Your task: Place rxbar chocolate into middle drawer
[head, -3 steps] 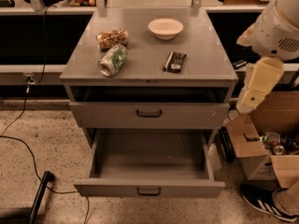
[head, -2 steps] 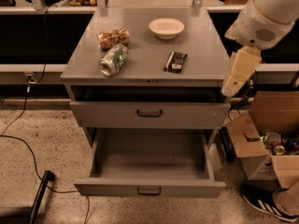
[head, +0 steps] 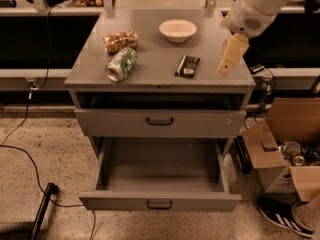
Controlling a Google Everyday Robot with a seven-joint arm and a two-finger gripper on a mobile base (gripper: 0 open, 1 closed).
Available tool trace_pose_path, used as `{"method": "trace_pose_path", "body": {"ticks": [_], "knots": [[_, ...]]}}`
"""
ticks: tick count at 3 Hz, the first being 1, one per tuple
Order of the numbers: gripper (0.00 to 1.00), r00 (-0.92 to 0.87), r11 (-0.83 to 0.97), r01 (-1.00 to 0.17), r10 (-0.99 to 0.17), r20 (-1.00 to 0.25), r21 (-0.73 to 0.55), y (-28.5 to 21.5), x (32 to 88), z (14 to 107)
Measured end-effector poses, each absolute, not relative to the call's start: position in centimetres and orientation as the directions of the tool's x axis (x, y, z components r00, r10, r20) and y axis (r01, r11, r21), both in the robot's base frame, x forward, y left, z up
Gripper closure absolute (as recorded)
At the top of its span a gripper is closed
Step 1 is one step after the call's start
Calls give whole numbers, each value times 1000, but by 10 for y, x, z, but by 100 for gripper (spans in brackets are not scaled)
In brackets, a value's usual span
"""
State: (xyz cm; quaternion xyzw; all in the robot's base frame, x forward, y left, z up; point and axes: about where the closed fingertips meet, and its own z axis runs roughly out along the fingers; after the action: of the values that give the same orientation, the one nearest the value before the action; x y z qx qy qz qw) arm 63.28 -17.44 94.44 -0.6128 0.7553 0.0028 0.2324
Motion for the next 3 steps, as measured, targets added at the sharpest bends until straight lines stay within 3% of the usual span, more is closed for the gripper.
{"method": "trace_pose_path", "body": {"ticks": [3], "knots": [[0, -103, 205, -966, -867, -487, -159, -130, 718, 873]]}}
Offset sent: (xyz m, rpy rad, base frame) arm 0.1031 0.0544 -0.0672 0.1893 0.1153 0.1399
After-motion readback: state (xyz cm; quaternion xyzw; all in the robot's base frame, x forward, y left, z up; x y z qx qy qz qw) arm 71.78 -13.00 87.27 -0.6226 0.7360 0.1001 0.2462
